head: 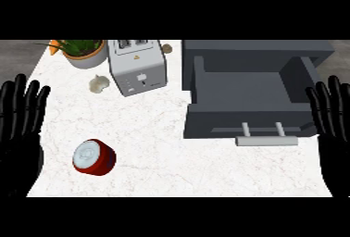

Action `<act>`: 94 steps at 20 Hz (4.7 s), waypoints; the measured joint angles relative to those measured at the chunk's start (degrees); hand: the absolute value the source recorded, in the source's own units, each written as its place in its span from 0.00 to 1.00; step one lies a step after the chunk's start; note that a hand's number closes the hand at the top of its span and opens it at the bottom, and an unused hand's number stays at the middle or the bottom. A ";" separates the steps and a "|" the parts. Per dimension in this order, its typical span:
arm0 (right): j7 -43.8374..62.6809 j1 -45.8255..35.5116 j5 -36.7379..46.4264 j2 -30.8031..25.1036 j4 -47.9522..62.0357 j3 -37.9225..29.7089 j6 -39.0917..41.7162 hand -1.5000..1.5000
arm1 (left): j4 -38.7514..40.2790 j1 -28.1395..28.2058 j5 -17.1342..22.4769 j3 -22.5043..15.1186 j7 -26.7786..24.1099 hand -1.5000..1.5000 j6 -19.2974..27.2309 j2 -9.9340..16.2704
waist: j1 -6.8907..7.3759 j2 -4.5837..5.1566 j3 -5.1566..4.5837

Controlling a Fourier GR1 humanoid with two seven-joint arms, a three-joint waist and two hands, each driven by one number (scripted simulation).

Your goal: Pick up the can, place it into the drawer and close the drawer

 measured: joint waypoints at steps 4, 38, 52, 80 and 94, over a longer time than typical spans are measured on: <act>1.42 -0.96 -1.03 -0.86 -0.92 -2.03 0.02 0.00 | -4.15 4.56 -3.94 -1.51 0.02 0.00 3.65 -2.65 | 0.96 0.65 1.31; 9.14 5.90 -5.30 -0.43 2.18 -10.95 0.96 0.00 | 0.84 19.83 -14.14 -15.01 13.41 0.00 34.73 -6.14 | 1.00 1.18 2.03; 11.26 8.49 -6.15 0.30 -2.91 -12.64 2.58 0.00 | 19.75 19.91 -1.35 -14.13 -5.74 0.00 40.86 -6.13 | 1.04 1.17 2.02; 15.09 8.77 -6.94 1.41 -7.35 -16.89 6.38 0.00 | 59.34 3.04 19.72 2.81 -31.48 0.00 27.71 -4.87 | 0.93 1.20 2.04; 16.90 6.13 -7.01 1.05 -7.36 -18.44 6.55 0.00 | 70.35 -6.73 20.02 4.36 -34.97 1.00 18.03 -4.16 | 0.83 1.15 2.11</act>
